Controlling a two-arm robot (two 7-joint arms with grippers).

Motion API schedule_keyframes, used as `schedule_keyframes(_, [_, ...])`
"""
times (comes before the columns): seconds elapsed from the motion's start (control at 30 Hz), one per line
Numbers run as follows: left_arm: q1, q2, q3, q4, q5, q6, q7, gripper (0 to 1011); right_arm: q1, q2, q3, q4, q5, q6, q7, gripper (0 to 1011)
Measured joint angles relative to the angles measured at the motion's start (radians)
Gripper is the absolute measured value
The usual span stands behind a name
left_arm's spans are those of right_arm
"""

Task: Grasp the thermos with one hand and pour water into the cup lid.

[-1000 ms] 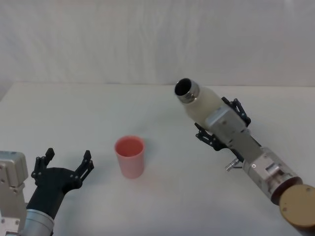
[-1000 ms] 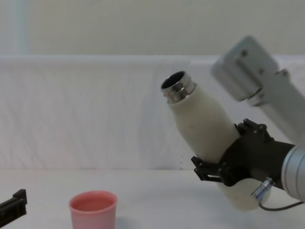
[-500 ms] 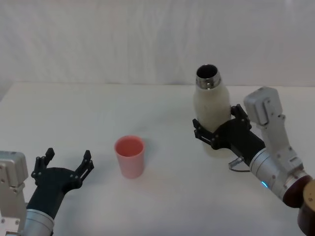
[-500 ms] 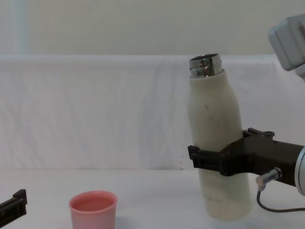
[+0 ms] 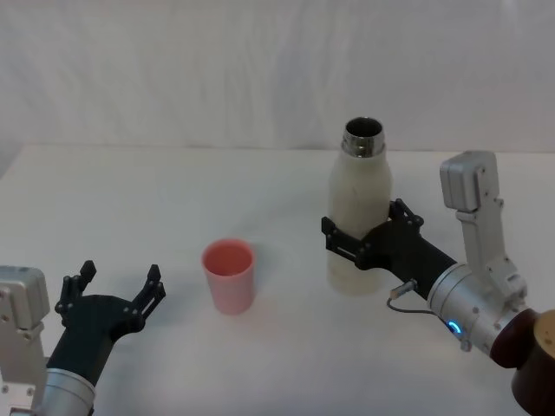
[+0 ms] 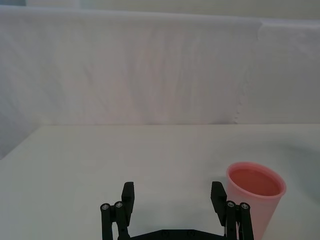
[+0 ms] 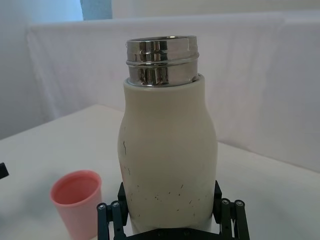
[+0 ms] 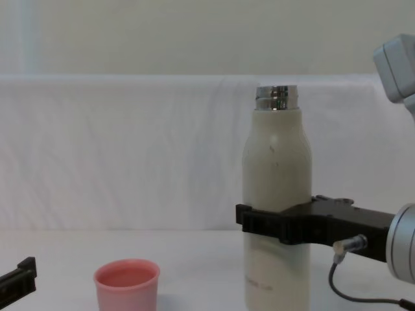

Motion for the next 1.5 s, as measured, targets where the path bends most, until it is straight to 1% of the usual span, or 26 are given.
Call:
schedule_keyframes(0.2, [0.0,0.0,0.0,0.0,0.0,0.0,0.0,1001,0.012,-0.004,-0.005,0.026,0.038,0.01,0.002,953])
schedule_keyframes(0.33, [0.0,0.0,0.0,0.0,0.0,0.0,0.0,1001,0.02,-0.004,-0.013,0.041,0.054,0.011,0.003,953])
schedule_keyframes(0.67, [0.0,0.0,0.0,0.0,0.0,0.0,0.0,1001,0.038,0.004,-0.053,0.076,0.064,-0.001,-0.016,953])
schedule_keyframes(1.03, [0.0,0.0,0.0,0.0,0.0,0.0,0.0,1001,0.045,0.016,-0.079,0.096,0.081,-0.017,-0.035,953])
schedule_keyframes(1.5, [0.0,0.0,0.0,0.0,0.0,0.0,0.0,1001,0.053,0.049,-0.124,0.119,0.076,-0.068,-0.07,953])
